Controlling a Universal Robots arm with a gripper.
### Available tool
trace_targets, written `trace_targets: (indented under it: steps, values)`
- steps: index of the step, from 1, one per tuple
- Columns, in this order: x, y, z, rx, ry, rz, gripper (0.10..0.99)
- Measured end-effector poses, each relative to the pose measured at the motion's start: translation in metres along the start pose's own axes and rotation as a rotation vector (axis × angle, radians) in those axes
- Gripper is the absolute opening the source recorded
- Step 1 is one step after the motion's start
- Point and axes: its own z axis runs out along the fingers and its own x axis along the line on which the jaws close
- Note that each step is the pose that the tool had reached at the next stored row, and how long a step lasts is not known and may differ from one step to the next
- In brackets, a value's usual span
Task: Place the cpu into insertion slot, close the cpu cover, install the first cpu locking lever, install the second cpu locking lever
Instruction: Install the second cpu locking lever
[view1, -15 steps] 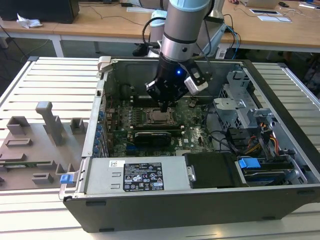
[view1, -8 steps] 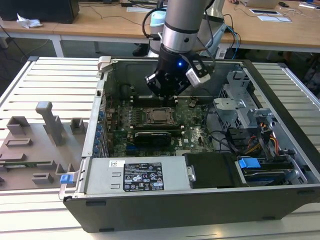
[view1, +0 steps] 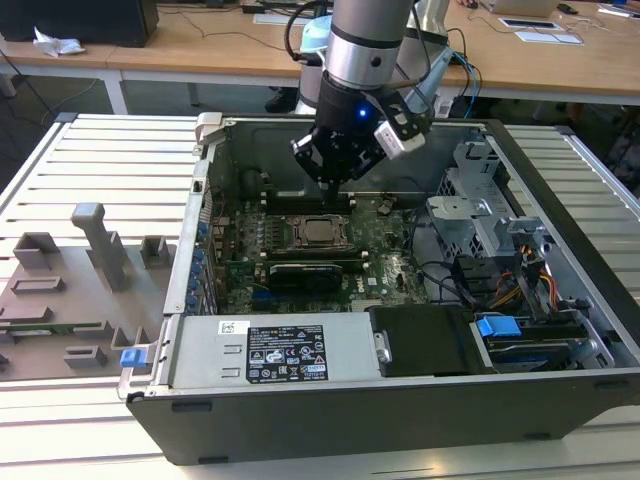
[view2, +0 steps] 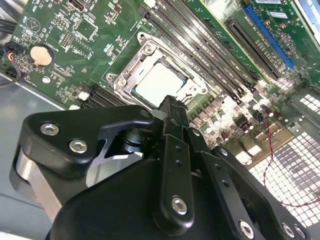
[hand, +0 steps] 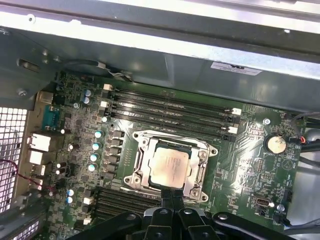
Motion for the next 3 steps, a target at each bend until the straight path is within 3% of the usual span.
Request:
trace_targets:
  steps: [3]
  values:
    - [0.0,0.0,-0.0001,0.0,0.0,0.0,0.106]
